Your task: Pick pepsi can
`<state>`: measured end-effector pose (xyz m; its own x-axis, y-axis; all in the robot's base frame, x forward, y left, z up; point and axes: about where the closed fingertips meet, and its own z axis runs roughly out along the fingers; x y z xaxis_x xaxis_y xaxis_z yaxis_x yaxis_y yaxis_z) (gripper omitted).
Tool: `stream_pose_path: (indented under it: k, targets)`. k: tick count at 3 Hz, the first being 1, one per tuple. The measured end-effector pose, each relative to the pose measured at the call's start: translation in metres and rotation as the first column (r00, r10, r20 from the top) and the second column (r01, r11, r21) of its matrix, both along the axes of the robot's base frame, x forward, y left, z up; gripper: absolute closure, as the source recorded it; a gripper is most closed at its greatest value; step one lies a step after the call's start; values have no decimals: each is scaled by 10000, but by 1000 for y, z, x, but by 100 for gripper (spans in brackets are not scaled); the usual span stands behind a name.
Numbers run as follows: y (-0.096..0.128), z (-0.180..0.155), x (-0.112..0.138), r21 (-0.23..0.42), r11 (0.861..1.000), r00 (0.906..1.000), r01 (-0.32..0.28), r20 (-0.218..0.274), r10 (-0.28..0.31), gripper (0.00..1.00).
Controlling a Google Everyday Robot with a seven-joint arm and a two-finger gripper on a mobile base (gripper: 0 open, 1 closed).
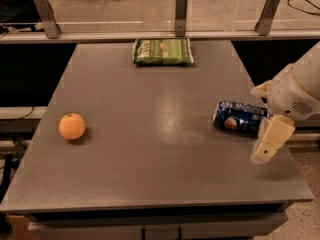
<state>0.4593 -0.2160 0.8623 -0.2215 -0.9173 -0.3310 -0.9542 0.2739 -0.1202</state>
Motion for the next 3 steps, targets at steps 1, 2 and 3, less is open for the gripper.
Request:
stream_pose_path:
  k: [1, 2, 3]
  targets:
    - [4, -61, 16, 889, 9960, 9991, -52, -410, 89, 0]
    - [4, -61, 16, 889, 9960, 9991, -53, -410, 90, 0]
    - [9, -47, 27, 828, 9965, 9995, 95, -311, -69, 0]
